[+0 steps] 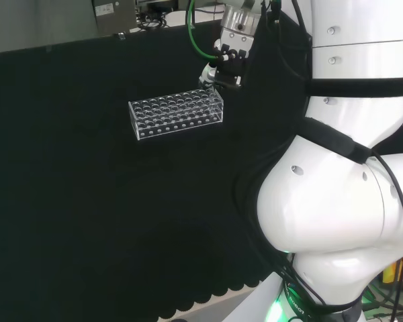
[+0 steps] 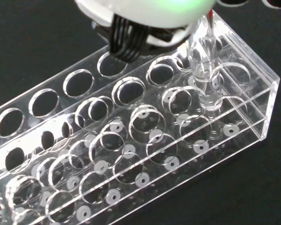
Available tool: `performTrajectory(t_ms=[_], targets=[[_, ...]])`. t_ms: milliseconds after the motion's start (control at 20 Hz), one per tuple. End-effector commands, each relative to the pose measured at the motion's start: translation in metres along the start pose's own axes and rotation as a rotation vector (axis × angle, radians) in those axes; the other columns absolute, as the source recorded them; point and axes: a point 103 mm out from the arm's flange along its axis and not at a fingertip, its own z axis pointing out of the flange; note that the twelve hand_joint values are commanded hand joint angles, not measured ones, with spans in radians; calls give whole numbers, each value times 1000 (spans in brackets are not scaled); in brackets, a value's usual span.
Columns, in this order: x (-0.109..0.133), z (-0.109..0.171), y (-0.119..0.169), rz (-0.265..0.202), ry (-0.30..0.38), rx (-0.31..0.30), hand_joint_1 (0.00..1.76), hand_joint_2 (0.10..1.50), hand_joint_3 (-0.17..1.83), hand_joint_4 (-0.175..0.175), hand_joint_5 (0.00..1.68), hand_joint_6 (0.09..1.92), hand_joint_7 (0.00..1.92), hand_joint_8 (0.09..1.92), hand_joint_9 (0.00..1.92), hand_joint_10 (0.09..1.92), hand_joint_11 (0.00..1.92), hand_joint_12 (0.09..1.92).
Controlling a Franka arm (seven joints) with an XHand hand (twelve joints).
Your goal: Put the test tube back in the rack.
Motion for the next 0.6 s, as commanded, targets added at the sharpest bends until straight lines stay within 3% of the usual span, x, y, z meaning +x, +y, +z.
performTrajectory(t_ms=[50,200,300,600], targets=[[0,-2,-1,-41,74,84,1193,707,558,-164,1130,661,1392,620,1365,608,815,1259],[-1,-8,-1,-49,103,106,1091,591,722,-102,784,742,971,808,1008,770,545,1426],[2,-9,-3,-57,101,109,1064,564,748,-77,657,764,795,882,857,832,453,1467],[3,-20,-14,-74,101,105,1042,551,744,-56,567,756,628,914,722,861,372,1487]])
